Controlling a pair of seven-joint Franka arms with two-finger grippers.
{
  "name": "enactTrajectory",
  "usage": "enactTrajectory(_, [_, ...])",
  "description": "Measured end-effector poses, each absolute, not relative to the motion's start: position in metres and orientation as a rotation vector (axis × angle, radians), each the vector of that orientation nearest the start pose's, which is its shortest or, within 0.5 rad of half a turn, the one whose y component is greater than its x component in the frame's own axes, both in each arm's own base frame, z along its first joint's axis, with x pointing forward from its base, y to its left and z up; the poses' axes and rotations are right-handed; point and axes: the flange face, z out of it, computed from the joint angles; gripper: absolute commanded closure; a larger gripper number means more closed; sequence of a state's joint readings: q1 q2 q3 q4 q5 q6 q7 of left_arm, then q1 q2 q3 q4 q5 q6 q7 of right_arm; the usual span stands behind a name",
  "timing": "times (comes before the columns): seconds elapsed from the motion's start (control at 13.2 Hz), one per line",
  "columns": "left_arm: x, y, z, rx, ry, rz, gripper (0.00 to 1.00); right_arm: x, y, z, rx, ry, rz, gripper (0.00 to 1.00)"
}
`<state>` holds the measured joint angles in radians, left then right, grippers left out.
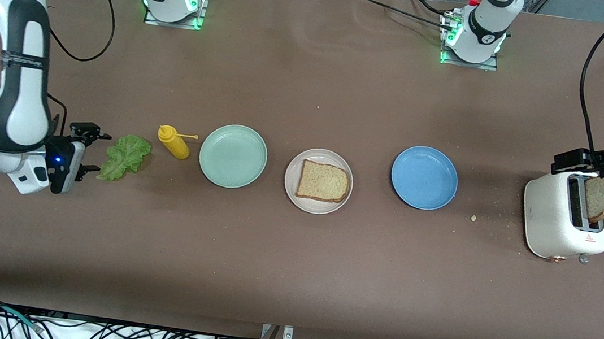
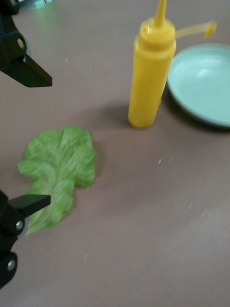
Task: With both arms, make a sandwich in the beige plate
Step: 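Lower the right gripper and grasp the green lettuce leaf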
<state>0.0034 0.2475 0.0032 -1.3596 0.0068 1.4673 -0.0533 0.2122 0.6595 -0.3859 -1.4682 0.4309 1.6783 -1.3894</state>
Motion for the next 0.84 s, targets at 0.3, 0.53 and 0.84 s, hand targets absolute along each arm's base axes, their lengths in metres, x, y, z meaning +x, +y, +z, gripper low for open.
enactTrajectory(0.3, [0.617,0.005,0.568,-3.121,-0.094,0.223,0.0,0.667,-0.012,0.265,-2.576,-1.285,0.342,0.01])
enactTrajectory(0.53, [0.619,0.005,0.563,-3.12,-0.094,0.235,0.0,0.654,0.0,0.233,-2.75,-1.128,0.417,0.01])
enactTrajectory(0.84, [0.619,0.005,0.562,-3.12,-0.094,0.236,0.0,0.639,0.007,0.214,-2.985,-0.812,0.549,0.01])
